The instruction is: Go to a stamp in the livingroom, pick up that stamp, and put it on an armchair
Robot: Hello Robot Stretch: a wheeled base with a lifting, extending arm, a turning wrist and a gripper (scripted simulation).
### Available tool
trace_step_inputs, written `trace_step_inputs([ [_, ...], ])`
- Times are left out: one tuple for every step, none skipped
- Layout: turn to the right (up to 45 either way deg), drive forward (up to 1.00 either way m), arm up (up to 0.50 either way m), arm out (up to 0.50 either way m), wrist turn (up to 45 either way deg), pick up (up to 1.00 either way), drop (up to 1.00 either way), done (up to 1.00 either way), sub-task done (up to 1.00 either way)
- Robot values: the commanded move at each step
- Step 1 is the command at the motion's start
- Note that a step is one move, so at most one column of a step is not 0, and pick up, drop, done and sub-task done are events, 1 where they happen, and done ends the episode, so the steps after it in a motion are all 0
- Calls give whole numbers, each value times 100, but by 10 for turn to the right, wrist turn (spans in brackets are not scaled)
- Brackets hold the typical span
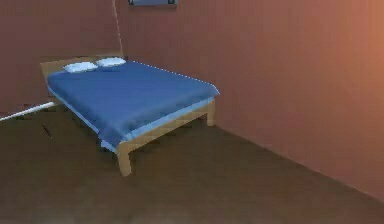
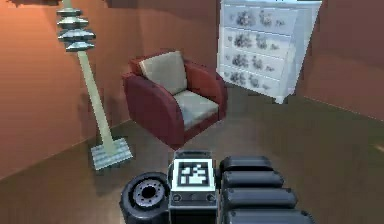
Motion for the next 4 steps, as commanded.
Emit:
trace_step_inputs([
  [450,0,0,0,0,0,0,0,0],
  [360,0,0,0,0,0,0,0,0],
  [450,0,0,0,0,0,0,0,0],
  [450,0,0,0,0,0,0,0,0],
])
